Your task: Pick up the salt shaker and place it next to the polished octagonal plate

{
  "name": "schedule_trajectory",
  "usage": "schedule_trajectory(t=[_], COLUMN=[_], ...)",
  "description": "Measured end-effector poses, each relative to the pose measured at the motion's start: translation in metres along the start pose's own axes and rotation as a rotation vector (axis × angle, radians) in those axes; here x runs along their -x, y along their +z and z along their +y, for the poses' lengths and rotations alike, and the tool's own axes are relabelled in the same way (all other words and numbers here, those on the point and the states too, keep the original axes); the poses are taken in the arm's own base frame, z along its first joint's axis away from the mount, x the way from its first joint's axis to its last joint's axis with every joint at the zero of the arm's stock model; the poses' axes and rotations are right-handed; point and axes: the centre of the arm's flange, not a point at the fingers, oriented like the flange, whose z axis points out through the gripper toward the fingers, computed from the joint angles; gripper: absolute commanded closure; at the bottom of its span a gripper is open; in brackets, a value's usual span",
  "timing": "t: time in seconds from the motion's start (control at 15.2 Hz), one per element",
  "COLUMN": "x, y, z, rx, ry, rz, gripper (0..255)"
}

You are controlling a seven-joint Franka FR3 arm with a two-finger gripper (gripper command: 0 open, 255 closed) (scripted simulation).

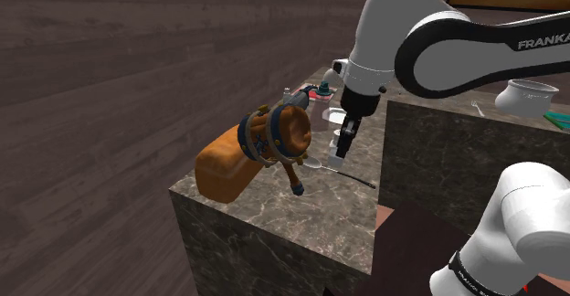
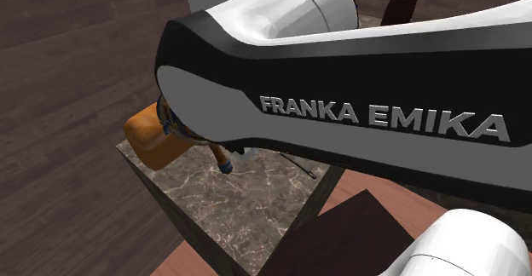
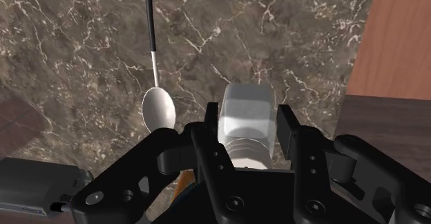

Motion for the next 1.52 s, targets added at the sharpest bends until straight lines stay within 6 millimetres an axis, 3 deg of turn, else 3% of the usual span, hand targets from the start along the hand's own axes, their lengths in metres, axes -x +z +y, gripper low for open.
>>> schedule_trajectory(t=[0.4, 0.73, 1.52], x=[0.004, 0.01, 0.024], y=[0.005, 0.009, 0.027], z=[0.061, 0.134, 0.287], rx=[-0.001, -0.001, -0.001], ry=[0.001, 0.001, 0.001], rz=[0.0, 0.0, 0.0], gripper=[255, 255, 255])
